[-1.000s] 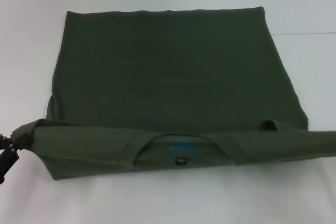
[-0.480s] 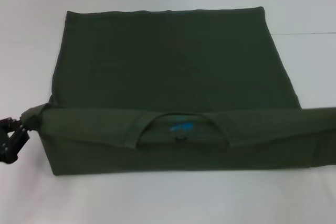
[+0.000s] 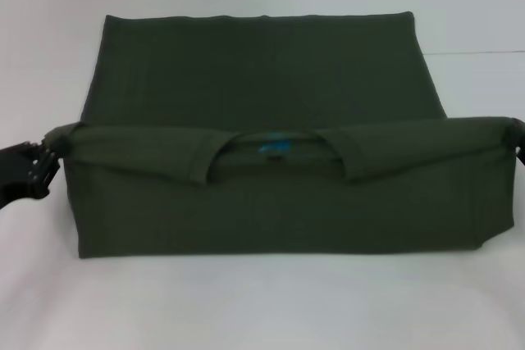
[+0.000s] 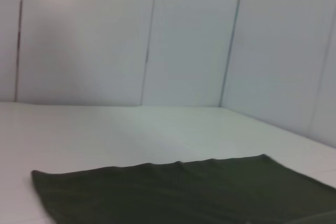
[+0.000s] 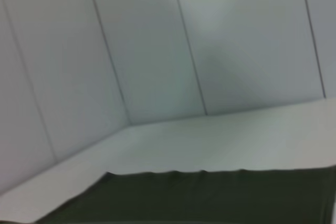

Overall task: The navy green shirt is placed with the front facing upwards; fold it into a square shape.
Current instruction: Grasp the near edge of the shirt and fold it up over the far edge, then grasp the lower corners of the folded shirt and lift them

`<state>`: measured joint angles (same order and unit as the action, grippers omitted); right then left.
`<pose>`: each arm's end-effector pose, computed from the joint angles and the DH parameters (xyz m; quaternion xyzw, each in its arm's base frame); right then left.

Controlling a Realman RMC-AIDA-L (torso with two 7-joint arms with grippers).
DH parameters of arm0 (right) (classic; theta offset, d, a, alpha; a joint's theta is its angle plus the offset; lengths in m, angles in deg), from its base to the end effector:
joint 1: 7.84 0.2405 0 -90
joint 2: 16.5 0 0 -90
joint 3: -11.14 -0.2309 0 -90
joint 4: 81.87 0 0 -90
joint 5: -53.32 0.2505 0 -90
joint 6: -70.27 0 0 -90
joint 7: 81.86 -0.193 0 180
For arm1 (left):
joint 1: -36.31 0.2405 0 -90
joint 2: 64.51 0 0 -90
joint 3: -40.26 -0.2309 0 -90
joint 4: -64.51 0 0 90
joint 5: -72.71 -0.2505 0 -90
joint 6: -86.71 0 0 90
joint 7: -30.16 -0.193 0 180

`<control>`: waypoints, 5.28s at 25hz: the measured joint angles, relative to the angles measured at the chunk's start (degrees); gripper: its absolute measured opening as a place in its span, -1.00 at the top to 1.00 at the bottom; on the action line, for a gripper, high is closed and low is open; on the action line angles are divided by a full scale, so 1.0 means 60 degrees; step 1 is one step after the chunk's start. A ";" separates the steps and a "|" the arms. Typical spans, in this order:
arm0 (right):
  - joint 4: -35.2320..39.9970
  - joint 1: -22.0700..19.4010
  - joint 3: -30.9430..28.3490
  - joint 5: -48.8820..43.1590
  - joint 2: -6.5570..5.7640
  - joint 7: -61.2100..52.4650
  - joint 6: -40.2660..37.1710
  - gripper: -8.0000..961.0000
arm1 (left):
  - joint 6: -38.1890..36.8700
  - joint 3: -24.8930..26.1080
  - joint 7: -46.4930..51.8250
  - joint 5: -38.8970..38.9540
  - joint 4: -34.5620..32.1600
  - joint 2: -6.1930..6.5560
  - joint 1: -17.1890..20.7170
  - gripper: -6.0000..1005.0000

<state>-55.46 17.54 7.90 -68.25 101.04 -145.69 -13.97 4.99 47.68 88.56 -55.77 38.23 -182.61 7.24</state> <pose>0.3615 0.3504 0.0361 -0.7975 0.3222 0.3279 0.3907 -0.3547 0.3644 0.0210 -0.8257 -0.2869 -0.2885 0.3907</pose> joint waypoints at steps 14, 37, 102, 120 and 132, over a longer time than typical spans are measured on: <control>-0.0092 0.1416 0.0455 0.0046 0.0148 -0.0361 0.2417 0.90 | 0.2713 -0.0047 -0.0833 0.1265 0.0243 -0.0474 -0.1323 0.82; -0.0627 0.2770 0.1385 0.0145 0.0124 -0.0639 0.5346 0.90 | 0.6188 -0.0137 -0.1458 0.2016 0.1225 -0.0504 -0.2580 0.81; -0.0142 0.1456 0.3000 0.0996 0.0331 -0.1489 0.2722 -0.37 | 0.1762 -0.4827 0.5930 -0.1847 -0.2267 0.0170 -0.0702 -0.28; -0.0174 0.1395 0.3001 0.1000 0.0347 -0.1488 0.2571 -0.35 | 0.2301 -0.4913 0.6305 -0.2328 -0.1711 0.0223 -0.0981 -0.16; -0.0131 0.1334 0.3001 0.0999 0.0347 -0.1543 0.2530 -0.34 | 0.2421 -0.5107 0.6262 -0.2609 -0.1687 0.0243 -0.1046 0.04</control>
<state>-56.25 25.54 25.91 -62.25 103.12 -154.95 1.22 19.52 17.03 126.13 -71.42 28.11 -181.15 0.96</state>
